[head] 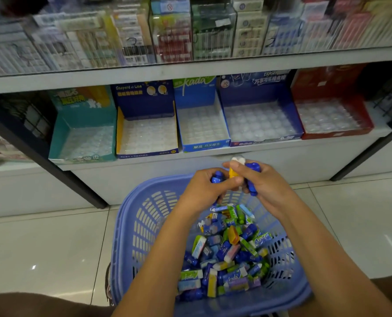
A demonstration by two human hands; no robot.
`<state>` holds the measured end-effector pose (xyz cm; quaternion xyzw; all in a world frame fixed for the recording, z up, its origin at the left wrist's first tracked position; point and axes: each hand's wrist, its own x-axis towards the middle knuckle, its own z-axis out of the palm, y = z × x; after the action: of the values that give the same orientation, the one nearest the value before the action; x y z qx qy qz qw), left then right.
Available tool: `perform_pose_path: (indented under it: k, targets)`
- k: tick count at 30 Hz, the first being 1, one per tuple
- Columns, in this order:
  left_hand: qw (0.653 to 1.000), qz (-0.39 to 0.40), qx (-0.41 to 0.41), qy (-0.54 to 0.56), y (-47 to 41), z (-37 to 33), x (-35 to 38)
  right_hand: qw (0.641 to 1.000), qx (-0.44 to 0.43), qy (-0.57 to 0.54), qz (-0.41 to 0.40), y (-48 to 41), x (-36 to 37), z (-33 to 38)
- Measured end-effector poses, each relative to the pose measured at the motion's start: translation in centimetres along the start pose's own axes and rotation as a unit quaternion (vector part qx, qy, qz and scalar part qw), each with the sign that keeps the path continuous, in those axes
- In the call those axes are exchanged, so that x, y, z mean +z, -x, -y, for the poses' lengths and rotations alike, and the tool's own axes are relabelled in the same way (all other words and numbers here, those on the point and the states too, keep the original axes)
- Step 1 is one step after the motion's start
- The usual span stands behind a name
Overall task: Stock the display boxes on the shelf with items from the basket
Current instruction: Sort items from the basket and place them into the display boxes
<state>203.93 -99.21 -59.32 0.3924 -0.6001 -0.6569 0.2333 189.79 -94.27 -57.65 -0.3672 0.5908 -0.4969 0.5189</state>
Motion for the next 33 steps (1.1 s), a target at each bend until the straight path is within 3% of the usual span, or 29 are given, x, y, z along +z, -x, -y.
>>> perform_pose_path:
  k: [3, 7, 11, 14, 18, 25, 29, 33]
  targets:
    - [0.998, -0.047, 0.006, 0.037, 0.4, -1.1, 1.0, 1.0, -0.013, 0.007, 0.006, 0.0, -0.6, 1.1]
    - [0.988, -0.067, -0.016, 0.141, 0.3, -2.1, 0.7, 0.985, 0.099, -0.096, -0.101, -0.6, -3.4, 2.0]
    - [0.985, -0.047, -0.034, 0.161, -0.3, -2.5, 0.8, 0.973, 0.135, -0.179, -0.053, -1.3, -5.1, 2.6]
    - [0.979, -0.036, -0.055, 0.192, -1.3, -2.8, 1.9, 0.988, 0.073, -0.136, 0.004, -1.2, -5.7, 2.9]
    - [0.979, -0.027, -0.05, 0.198, -2.9, -3.1, 3.2, 0.995, -0.032, 0.091, 0.024, -1.0, -8.1, 3.7]
    - [0.977, -0.068, -0.032, 0.201, -6.0, -3.3, 4.9, 0.988, -0.077, 0.125, 0.044, -2.2, -10.6, 5.5]
    - [0.979, -0.086, -0.004, 0.183, -8.2, -4.5, 5.9, 0.989, -0.095, 0.093, -0.058, -4.2, -12.0, 6.1]
    - [0.986, -0.138, 0.037, 0.082, -11.2, -5.9, 6.8, 0.984, -0.128, 0.086, -0.087, -6.7, -14.3, 6.9]
